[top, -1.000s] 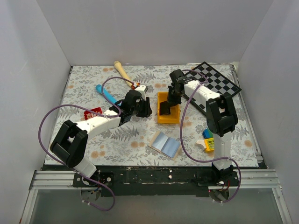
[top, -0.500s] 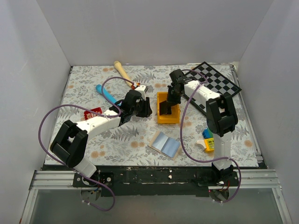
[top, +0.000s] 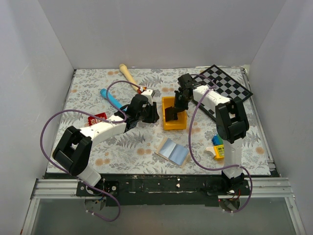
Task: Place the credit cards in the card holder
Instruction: Pick up the credit card from the storage box.
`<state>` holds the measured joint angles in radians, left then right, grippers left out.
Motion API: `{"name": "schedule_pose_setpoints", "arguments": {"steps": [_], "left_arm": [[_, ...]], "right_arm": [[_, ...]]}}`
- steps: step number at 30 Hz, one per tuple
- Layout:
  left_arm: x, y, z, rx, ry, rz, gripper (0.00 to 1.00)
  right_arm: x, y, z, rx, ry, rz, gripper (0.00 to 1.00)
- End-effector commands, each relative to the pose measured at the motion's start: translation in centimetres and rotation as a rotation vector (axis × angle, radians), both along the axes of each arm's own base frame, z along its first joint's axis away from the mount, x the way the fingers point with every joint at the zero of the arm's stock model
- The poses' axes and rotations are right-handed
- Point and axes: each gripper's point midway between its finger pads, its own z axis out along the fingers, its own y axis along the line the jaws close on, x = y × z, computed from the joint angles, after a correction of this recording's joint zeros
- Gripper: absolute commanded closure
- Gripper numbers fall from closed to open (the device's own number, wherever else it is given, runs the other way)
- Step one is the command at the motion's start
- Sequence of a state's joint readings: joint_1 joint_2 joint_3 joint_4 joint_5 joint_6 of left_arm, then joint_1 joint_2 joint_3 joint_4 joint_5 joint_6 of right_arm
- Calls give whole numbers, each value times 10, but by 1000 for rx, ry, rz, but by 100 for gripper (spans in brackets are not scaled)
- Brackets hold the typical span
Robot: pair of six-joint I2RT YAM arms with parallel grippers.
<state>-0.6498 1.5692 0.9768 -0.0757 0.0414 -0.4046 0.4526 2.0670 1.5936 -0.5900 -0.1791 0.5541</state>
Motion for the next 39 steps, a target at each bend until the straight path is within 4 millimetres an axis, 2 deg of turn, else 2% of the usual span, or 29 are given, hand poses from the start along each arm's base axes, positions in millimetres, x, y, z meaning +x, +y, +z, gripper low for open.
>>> {"name": "schedule_pose_setpoints", "arguments": {"steps": [1,10,23,39], "left_arm": [[4,-1,12,-18,-22,9,71],[5,-2,13,-22,-23,5,71],[5,-3,13,-26,-20,1,71],[6,-3,10,-21,-14,2,71]], "right_arm": [[2,8,16,55,-36,17,86],[-2,17,16,111,-35,39,84],[-2,24,26,162,-60,65,78],[-9,34,19,233,-48,110,76]]}}
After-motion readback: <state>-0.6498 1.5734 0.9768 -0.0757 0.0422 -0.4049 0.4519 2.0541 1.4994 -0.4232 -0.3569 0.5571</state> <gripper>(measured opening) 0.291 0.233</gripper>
